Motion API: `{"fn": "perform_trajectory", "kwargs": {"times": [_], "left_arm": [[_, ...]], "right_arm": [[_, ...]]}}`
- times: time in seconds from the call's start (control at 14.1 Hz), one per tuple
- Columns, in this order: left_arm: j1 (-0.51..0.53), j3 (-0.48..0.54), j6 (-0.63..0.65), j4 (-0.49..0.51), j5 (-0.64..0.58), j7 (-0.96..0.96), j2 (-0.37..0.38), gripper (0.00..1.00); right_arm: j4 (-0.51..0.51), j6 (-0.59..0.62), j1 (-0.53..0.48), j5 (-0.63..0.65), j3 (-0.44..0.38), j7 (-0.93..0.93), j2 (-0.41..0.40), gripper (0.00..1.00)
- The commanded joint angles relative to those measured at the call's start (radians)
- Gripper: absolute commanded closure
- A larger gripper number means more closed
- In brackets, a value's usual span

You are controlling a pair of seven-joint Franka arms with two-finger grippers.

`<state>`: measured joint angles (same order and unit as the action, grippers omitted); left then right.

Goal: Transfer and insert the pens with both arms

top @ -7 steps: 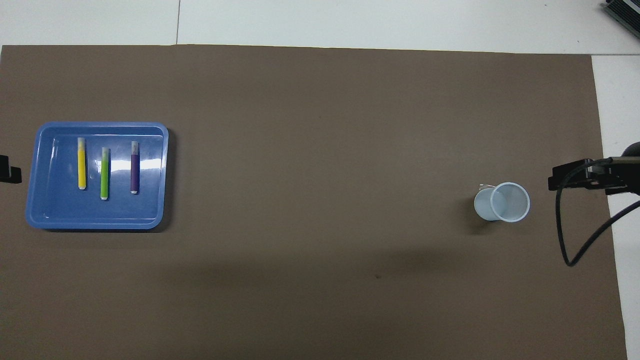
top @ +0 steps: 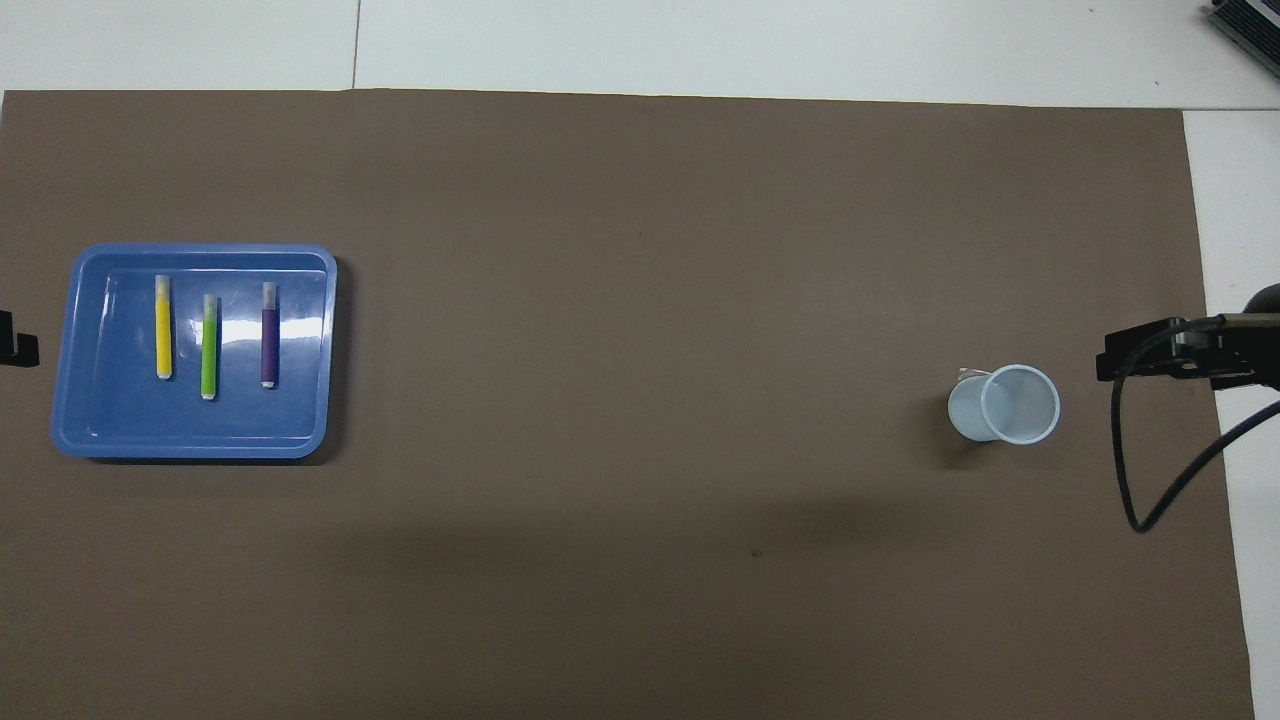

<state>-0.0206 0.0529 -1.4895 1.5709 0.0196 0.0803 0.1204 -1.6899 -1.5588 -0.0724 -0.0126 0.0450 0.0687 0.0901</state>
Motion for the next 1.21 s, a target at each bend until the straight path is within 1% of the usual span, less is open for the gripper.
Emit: {"fn": "perform_trajectory", "kwargs": {"times": [0.0, 1.13], "left_arm": [[0.016, -0.005, 0.011, 0.004, -0.013, -0.001, 0.013, 0.0], [0.016, -0.002, 0.026, 0.043, -0.004, -0.011, 0.033, 0.0]], "right_arm": [[-0.005, 0.0, -0.007, -0.001, 0.004, -0.018, 0.011, 0.0], [-0.005, 0.0, -0.007, -0.001, 0.004, -0.018, 0.011, 0.0]]}}
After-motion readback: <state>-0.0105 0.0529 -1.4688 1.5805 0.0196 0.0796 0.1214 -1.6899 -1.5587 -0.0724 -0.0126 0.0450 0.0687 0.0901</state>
